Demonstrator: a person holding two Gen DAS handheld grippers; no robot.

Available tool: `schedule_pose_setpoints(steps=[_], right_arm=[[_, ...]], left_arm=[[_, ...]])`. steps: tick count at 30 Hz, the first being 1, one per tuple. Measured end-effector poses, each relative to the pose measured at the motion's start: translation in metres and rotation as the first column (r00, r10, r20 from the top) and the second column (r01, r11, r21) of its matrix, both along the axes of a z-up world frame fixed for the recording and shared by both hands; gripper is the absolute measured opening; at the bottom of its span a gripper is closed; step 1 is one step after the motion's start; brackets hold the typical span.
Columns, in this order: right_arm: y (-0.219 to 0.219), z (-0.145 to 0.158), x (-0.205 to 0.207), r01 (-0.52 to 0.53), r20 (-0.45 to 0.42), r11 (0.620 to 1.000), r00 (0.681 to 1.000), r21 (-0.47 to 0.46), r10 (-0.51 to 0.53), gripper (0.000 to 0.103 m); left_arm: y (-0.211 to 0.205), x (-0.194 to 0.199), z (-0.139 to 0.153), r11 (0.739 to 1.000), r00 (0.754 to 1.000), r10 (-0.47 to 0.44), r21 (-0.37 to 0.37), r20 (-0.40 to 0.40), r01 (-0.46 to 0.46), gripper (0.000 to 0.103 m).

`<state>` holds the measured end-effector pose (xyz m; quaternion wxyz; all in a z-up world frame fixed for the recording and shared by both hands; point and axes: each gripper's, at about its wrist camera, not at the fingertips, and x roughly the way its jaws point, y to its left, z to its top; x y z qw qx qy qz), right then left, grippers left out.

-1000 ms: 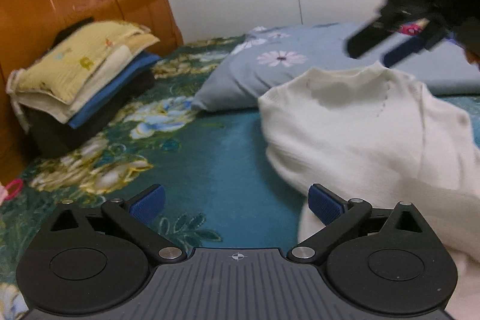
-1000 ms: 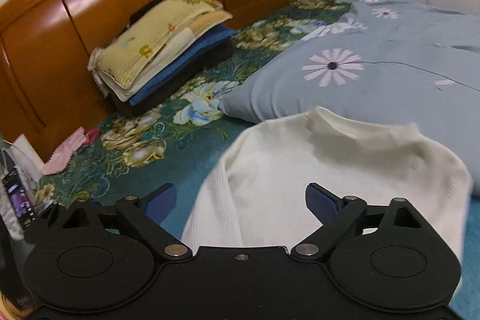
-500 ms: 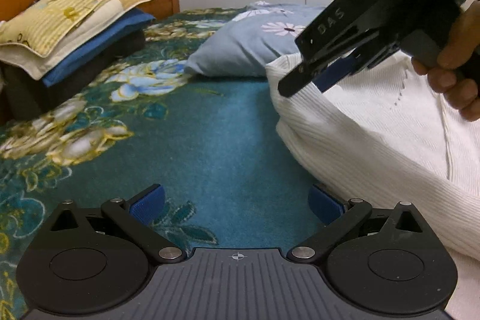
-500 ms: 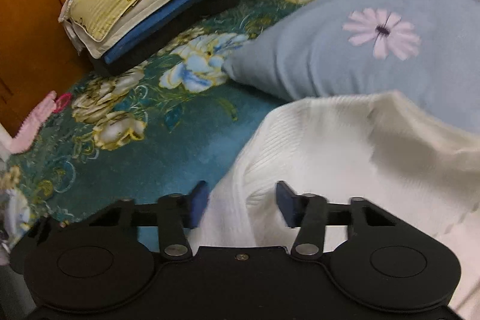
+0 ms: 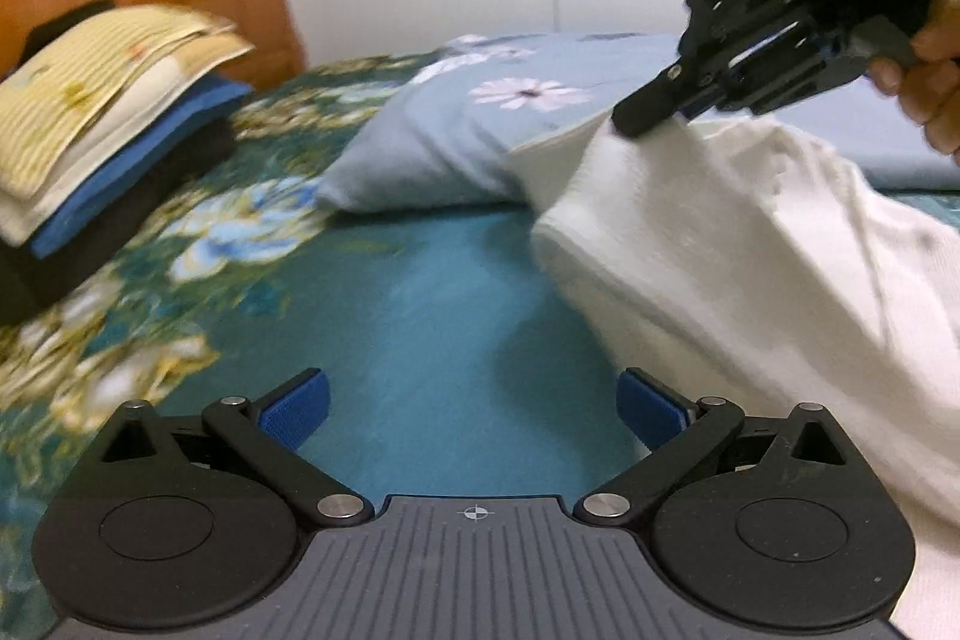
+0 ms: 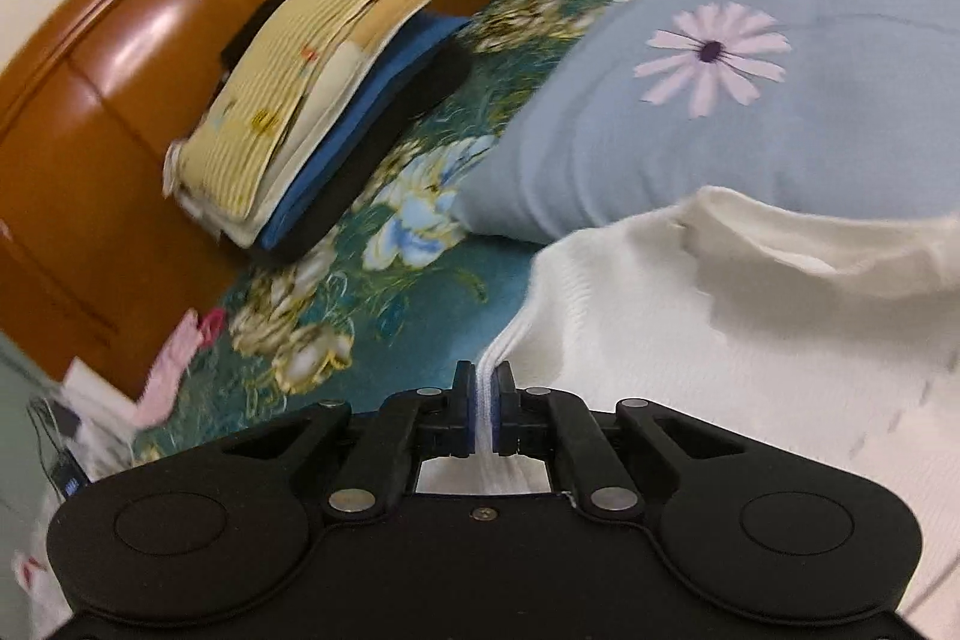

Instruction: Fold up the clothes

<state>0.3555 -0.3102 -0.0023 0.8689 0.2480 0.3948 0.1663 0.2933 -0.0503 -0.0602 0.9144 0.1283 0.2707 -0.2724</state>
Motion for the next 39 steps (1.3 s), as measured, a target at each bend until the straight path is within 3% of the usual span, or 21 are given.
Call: schedule_pose_setpoints(steps=[6,10,14,19,22,25,27,32,35,39], right_arm=[[-0.015,-0.014,-0.002,0.014,-0.027,0.999,1.000,0.044,-0.013,0.006],[-0.013,-0.015,-0.001,-0.010,-0.024,0.998,1.000,0.056,0.011,0.006],[-0.014,-0.019,-0.001,-0.017,-0.034,0.999,0.999,0.051,0.019,0.006],[-0.014,-0.032,0.001,0.000,-0.060,1.000,0.998,0.015,0.001,0.006],[-0.005,-0.042,0.003,0.001,-0.080,0.999,0.997,-0.050,-0.005,0.008],[-0.001,-0.046,0.003,0.009,-0.079,0.995,0.997,-0.102,-0.017,0.021],[-0.005,-0.046,0.001,0.018,-0.078,0.997,0.997,-0.070,-0.023,0.021],[-0.013,-0.026,-0.019,0.015,-0.038,0.997,0.999,-0.078,-0.018,0.040],[-0.017,-0.001,-0.051,0.007,0.027,0.992,1.000,-0.126,-0.004,0.043],[-0.025,0.018,-0.128,-0.016,0.073,0.992,0.997,-0.129,0.025,0.046]], left_arm=[[-0.033,0.024,-0.008,0.998,1.000,-0.009,0.064,0.020,0.008,0.103],[-0.036,0.045,-0.012,0.994,0.994,0.106,0.039,-0.010,-0.105,0.103],[-0.021,0.050,-0.010,0.966,0.963,0.253,-0.035,-0.093,-0.257,0.103],[-0.002,0.058,-0.013,0.930,0.915,0.328,-0.091,-0.235,-0.357,0.103],[0.013,0.063,-0.015,0.888,0.875,0.420,-0.091,-0.239,-0.451,0.102],[0.029,0.065,-0.014,0.878,0.869,0.412,-0.136,-0.273,-0.459,0.102],[0.034,0.064,-0.012,0.873,0.868,0.406,-0.160,-0.288,-0.461,0.102],[0.040,0.053,-0.005,0.869,0.864,0.385,-0.187,-0.323,-0.458,0.102],[0.043,0.039,0.002,0.875,0.869,0.347,-0.212,-0.353,-0.435,0.102],[0.050,0.003,0.007,0.901,0.885,0.290,-0.206,-0.365,-0.381,0.102]])
